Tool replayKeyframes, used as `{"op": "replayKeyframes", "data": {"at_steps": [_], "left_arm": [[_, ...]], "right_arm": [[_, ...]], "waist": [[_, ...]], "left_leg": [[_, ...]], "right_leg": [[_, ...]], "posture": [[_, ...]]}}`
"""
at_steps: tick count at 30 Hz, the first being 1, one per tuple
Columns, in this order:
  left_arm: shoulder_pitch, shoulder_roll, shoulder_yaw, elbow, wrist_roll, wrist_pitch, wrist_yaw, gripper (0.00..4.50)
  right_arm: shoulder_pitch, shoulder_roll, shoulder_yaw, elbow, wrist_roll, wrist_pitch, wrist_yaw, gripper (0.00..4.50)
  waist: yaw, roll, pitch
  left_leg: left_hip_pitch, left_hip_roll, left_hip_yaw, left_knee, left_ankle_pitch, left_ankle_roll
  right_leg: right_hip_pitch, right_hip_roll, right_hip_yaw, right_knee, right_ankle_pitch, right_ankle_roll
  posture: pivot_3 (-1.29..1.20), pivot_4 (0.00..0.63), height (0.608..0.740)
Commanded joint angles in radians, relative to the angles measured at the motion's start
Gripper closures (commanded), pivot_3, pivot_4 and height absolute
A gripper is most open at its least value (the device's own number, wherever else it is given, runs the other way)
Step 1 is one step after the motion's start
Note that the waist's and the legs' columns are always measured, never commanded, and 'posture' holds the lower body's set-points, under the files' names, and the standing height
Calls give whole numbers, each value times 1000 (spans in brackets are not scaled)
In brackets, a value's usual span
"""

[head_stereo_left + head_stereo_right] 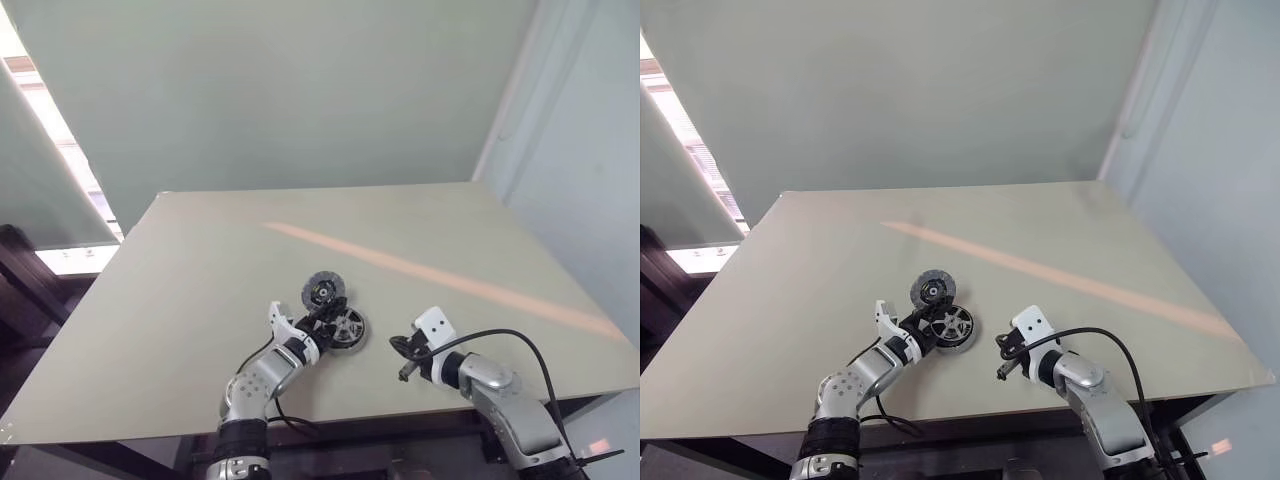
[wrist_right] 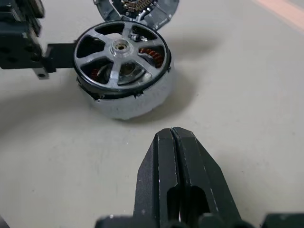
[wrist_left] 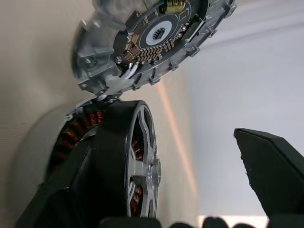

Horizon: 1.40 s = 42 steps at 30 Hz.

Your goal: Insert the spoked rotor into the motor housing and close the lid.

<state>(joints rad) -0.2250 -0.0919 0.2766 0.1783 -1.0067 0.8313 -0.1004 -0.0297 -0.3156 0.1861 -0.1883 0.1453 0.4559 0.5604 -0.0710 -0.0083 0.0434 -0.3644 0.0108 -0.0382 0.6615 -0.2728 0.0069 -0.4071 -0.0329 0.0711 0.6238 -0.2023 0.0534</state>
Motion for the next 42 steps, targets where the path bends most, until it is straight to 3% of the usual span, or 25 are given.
{"op": "replayKeyframes", "data": {"at_steps": [1, 13, 19, 23, 25, 31, 35, 42], "left_arm": [[8, 23, -30, -140, -10, 84, 62, 51], [34, 127, -25, -414, -58, 260, 180, 51], [85, 255, 23, -489, -70, 279, 143, 51], [175, 389, -18, -512, 82, 102, -64, 51], [225, 438, -71, -489, 230, -85, -175, 51], [296, 438, -133, -333, 519, -561, -351, 51], [299, 428, -164, -264, 613, -654, -360, 51], [293, 391, -181, -256, 654, -687, -360, 51]], "right_arm": [[-27, 5, -7, -17, 10, -20, 0, 4500], [-46, 11, -3, 29, 5, -41, 10, 4500], [-48, 12, 5, 39, 4, -47, 16, 4500], [-52, 27, -2, 41, 15, -71, 14, 4500], [-59, 59, -16, 28, 44, -81, 8, 4500], [-148, 208, 12, 68, 47, -117, -46, 4500], [-237, 268, 38, 216, 8, -159, -77, 4500], [-314, 307, 63, 516, -62, -251, -98, 4500]], "waist": [[0, 0, 0], [0, 0, 0], [0, 0, 1], [-2, 0, 1], [-1, 0, 1], [0, 1, 1], [1, 1, 1], [0, 1, 1]], "left_leg": [[0, 0, 0, 0, 0, 0], [-1, 0, 0, 0, 0, 0], [-1, 0, 0, 0, 0, 0], [0, 0, 1, 0, 0, 0], [0, 0, 1, -1, 0, -1], [0, 1, 1, -1, 0, -1], [0, 1, 1, 0, 0, -1], [-1, 1, 1, -2, 0, -1]], "right_leg": [[0, 0, 0, 0, 0, 0], [-1, 0, 0, 0, 0, 0], [-1, 0, 0, 0, 0, 0], [-1, 0, 0, 0, 0, 0], [-1, 0, 0, 0, 0, 0], [-2, 0, 0, 0, 0, -1], [-2, -1, 0, 0, 0, -1], [-3, -1, 0, 0, 0, 0]], "posture": [[0, 0, 740], [0, 0, 740], [0, 0, 740], [0, 0, 740], [0, 0, 740], [0, 0, 740], [0, 0, 740], [0, 0, 740]]}}
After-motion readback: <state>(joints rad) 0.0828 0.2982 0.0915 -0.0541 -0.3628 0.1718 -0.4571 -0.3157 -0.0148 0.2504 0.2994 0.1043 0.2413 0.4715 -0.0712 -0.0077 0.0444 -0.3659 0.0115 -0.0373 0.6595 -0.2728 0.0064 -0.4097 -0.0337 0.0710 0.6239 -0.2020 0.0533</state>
